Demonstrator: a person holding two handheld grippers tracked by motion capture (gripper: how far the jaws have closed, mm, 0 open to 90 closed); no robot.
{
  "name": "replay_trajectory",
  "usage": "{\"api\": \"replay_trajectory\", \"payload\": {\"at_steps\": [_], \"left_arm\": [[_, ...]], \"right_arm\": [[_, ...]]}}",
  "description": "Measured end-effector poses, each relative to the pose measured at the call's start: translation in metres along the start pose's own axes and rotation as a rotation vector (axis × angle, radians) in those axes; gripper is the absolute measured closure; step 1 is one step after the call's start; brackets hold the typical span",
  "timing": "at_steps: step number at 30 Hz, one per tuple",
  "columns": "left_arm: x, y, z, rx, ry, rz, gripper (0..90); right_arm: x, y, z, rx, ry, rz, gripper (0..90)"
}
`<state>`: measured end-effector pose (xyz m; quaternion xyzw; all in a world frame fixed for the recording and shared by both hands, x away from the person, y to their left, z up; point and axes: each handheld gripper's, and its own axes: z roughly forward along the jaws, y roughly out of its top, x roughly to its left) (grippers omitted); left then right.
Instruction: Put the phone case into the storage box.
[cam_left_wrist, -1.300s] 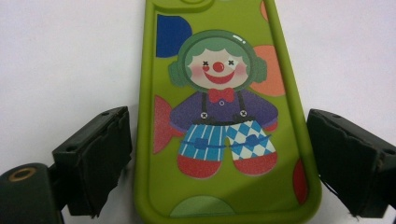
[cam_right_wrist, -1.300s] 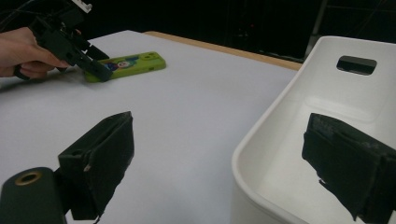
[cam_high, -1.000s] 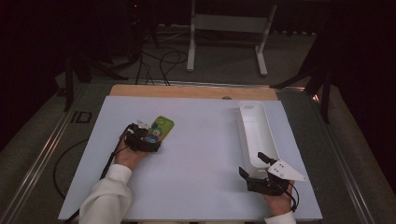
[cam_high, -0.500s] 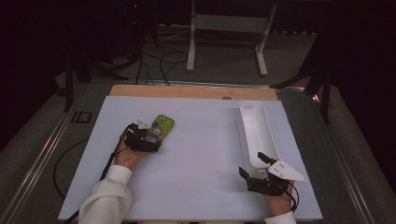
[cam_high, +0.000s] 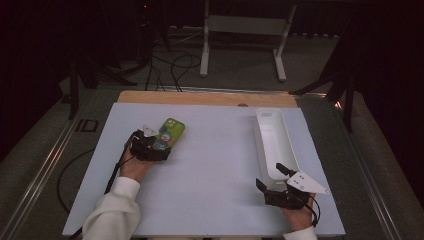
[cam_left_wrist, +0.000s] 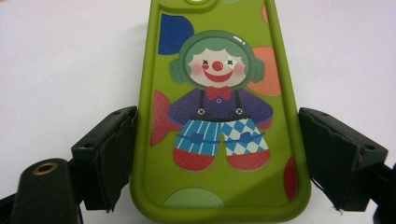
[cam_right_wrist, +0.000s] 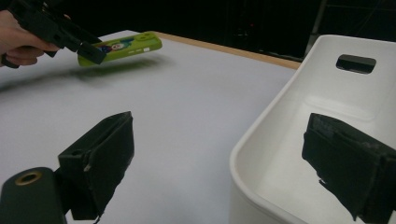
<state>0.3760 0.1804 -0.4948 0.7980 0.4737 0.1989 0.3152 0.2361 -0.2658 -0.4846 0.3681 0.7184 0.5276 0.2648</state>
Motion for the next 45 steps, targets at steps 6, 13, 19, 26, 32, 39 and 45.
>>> {"api": "replay_trajectory", "payload": {"at_steps": [6,13,19,26,32,39,45], "left_arm": [[0.001,0.003,-0.008,-0.031,0.005,-0.007,16.0],[-0.001,0.007,-0.021,-0.076,0.015,0.005,16.0],[-0.003,0.010,-0.030,-0.105,0.025,0.010,16.0],[-0.006,0.012,-0.040,-0.143,0.028,0.017,16.0],[-0.010,0.015,-0.046,-0.169,0.028,0.031,16.0],[-0.016,0.018,-0.053,-0.200,0.027,0.050,16.0],[-0.024,0.023,-0.059,-0.230,0.025,0.079,16.0]], "right_arm": [[0.000,0.000,0.000,-0.001,0.000,0.001,9.1],[0.000,0.000,0.000,-0.002,-0.003,0.001,9.1],[0.000,0.000,0.000,-0.001,-0.002,0.002,9.1],[0.000,0.000,0.000,-0.001,-0.001,0.002,9.1],[0.000,0.000,0.000,0.000,0.000,0.003,9.2],[0.000,0.000,0.000,0.000,-0.001,0.004,9.1],[0.000,0.000,0.000,0.001,0.000,0.005,9.1]]}}
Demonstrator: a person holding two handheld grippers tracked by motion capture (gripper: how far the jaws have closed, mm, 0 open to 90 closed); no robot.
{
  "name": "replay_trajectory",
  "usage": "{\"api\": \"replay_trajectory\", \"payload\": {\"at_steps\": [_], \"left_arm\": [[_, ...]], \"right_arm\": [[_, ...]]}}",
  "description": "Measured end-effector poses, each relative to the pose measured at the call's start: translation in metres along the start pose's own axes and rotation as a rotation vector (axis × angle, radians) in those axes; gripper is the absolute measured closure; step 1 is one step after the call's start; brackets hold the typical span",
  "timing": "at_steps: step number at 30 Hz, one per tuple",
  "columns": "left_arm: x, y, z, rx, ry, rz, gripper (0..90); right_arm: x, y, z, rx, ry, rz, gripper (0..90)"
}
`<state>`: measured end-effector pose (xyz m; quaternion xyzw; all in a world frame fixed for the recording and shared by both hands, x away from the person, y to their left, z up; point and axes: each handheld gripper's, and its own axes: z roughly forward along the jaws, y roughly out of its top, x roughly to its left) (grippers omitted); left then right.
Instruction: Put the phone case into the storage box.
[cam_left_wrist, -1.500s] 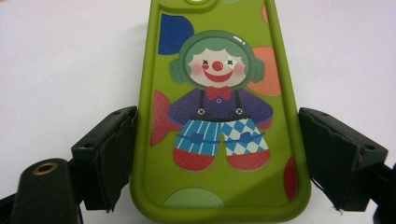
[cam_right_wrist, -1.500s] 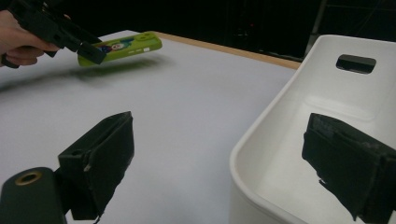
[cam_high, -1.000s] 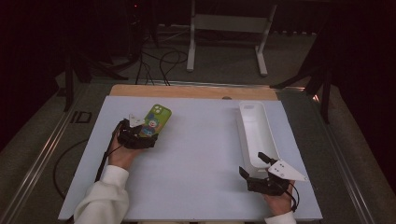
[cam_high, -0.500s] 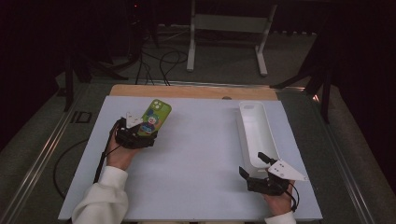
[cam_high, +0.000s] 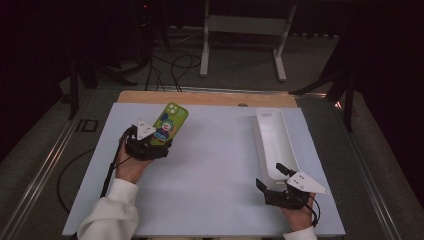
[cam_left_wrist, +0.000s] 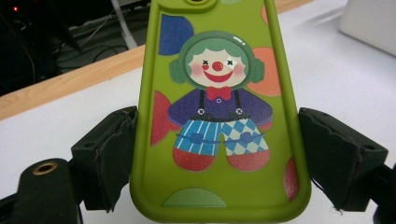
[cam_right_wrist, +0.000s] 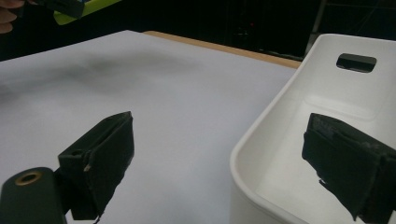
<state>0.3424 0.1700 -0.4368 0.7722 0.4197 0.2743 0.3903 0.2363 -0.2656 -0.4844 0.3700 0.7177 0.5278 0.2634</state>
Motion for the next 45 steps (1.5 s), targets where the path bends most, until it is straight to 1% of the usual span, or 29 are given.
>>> {"api": "replay_trajectory", "payload": {"at_steps": [1,6,9,14,15,23,28,34,36,40,45], "left_arm": [[-0.002,0.002,-0.001,-0.008,-0.001,0.007,16.0],[-0.007,0.005,-0.004,-0.021,-0.006,0.018,16.0],[-0.011,0.008,-0.007,-0.034,-0.010,0.035,16.0],[-0.017,0.011,-0.010,-0.047,-0.016,0.055,16.0],[-0.020,0.013,-0.012,-0.052,-0.018,0.064,16.0],[-0.030,0.016,-0.014,-0.077,-0.040,0.092,16.0],[-0.037,0.018,-0.016,-0.095,-0.058,0.112,16.0],[-0.048,0.019,-0.015,-0.097,-0.078,0.137,16.0],[-0.051,0.019,-0.014,-0.103,-0.086,0.141,15.9],[-0.057,0.018,-0.014,-0.104,-0.097,0.163,16.0],[-0.064,0.018,-0.014,-0.114,-0.113,0.173,16.0]], "right_arm": [[0.000,0.000,0.000,0.000,0.000,0.000,9.1],[0.000,0.000,0.000,-0.001,-0.001,0.004,9.1],[-0.001,0.000,0.000,-0.003,0.006,0.013,9.1],[-0.002,0.000,0.000,-0.006,0.003,0.021,9.1],[-0.002,0.001,0.000,-0.007,0.003,0.022,9.1],[-0.003,0.002,0.000,-0.009,0.005,0.021,9.1],[-0.002,0.004,-0.001,-0.011,0.004,0.029,9.1],[-0.003,0.006,-0.002,-0.020,0.004,0.035,9.1],[-0.004,0.007,-0.002,-0.018,0.009,0.037,9.1],[-0.003,0.011,0.000,-0.012,0.019,0.037,9.1],[-0.002,0.017,0.002,-0.003,0.041,0.033,9.1]]}}
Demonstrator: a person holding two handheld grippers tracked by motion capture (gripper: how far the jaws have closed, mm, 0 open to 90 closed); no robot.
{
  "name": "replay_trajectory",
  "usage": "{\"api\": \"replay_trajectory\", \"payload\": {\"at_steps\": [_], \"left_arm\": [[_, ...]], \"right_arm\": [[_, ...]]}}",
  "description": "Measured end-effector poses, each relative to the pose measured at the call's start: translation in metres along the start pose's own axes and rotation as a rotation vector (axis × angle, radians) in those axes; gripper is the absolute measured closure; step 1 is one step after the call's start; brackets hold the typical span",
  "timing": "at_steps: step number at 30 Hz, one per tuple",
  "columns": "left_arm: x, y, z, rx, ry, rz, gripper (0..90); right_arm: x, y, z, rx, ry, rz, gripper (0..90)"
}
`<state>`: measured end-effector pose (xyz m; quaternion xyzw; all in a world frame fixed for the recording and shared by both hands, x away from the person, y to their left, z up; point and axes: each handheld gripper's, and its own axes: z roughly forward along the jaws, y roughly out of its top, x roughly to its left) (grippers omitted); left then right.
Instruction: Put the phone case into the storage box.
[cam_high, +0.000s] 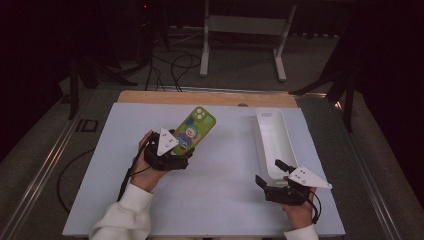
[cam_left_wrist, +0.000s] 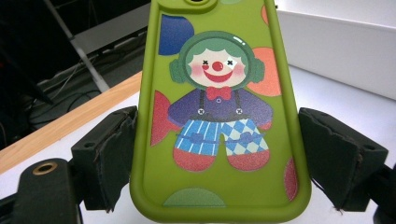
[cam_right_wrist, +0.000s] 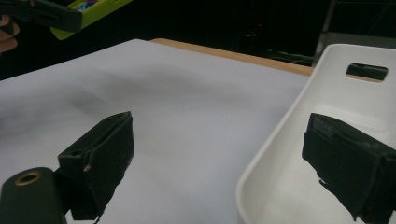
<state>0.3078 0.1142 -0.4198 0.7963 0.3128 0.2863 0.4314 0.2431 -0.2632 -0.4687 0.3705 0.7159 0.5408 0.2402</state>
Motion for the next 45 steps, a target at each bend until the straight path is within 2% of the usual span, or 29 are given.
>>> {"api": "replay_trajectory", "payload": {"at_steps": [18,28,45], "left_arm": [[-0.022,0.006,0.006,-0.045,-0.056,0.029,16.0],[-0.030,0.007,0.008,-0.045,-0.077,0.052,16.0],[-0.044,0.011,0.011,-0.071,-0.114,0.069,16.0]], "right_arm": [[-0.008,0.014,0.003,0.005,0.030,0.027,9.1],[-0.011,0.025,0.007,0.009,0.046,0.068,9.0],[-0.008,0.036,0.016,0.008,0.063,0.067,9.1]]}}
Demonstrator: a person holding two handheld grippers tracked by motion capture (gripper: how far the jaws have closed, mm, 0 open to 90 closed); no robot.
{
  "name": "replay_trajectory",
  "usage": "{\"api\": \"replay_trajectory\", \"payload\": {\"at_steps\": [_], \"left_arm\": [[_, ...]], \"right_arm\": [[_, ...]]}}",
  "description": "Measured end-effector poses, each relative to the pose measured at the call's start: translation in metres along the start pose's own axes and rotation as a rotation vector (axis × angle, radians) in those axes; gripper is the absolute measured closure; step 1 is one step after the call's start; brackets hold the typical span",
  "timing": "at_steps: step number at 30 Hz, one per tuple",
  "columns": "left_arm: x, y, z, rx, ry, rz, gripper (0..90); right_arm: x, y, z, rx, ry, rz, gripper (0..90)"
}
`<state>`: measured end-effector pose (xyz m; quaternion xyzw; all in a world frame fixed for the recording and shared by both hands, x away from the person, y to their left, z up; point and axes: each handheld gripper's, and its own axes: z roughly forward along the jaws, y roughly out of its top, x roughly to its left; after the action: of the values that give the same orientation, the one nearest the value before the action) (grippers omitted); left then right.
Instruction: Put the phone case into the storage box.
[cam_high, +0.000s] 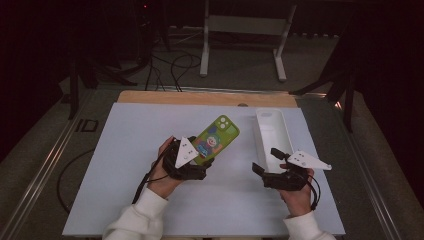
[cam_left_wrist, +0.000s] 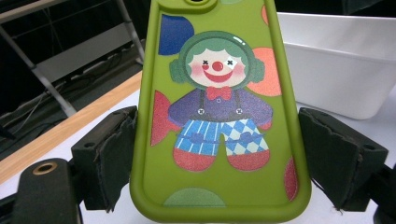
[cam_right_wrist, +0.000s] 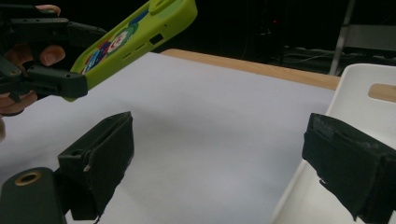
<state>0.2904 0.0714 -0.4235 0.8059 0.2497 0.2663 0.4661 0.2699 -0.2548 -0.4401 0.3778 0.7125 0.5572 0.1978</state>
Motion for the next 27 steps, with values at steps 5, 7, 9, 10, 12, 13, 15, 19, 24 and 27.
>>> {"api": "replay_trajectory", "payload": {"at_steps": [5,7,9,10,12,13,15,19,24,27], "left_arm": [[-0.003,0.001,0.001,-0.007,-0.010,0.007,15.9],[-0.004,0.002,0.001,-0.006,-0.012,0.009,15.9],[-0.005,0.002,0.001,-0.010,-0.013,0.013,15.9],[-0.006,0.003,0.001,-0.010,-0.015,0.013,16.0],[-0.006,0.003,0.001,-0.014,-0.022,0.015,15.9],[-0.007,0.003,0.001,-0.017,-0.024,0.018,15.9],[-0.008,0.003,0.002,-0.021,-0.027,0.019,15.9],[-0.010,0.004,0.003,-0.027,-0.030,0.020,15.9],[-0.014,0.004,0.005,-0.021,-0.043,0.029,15.9],[-0.017,0.005,0.007,-0.017,-0.054,0.035,15.9]], "right_arm": [[0.002,0.005,0.004,-0.004,0.013,0.001,9.1],[0.003,0.006,0.006,-0.003,0.018,0.000,9.1],[0.004,0.008,0.007,-0.003,0.021,-0.004,9.1],[0.005,0.009,0.008,-0.005,0.026,-0.002,9.1],[0.005,0.010,0.009,-0.007,0.029,0.002,9.1],[0.006,0.011,0.010,-0.008,0.031,0.002,9.0],[0.006,0.012,0.011,-0.008,0.035,0.003,9.0],[0.008,0.015,0.013,-0.009,0.040,-0.001,9.1],[0.011,0.019,0.016,-0.014,0.048,0.005,9.1],[0.013,0.021,0.018,-0.007,0.054,0.002,9.1]]}}
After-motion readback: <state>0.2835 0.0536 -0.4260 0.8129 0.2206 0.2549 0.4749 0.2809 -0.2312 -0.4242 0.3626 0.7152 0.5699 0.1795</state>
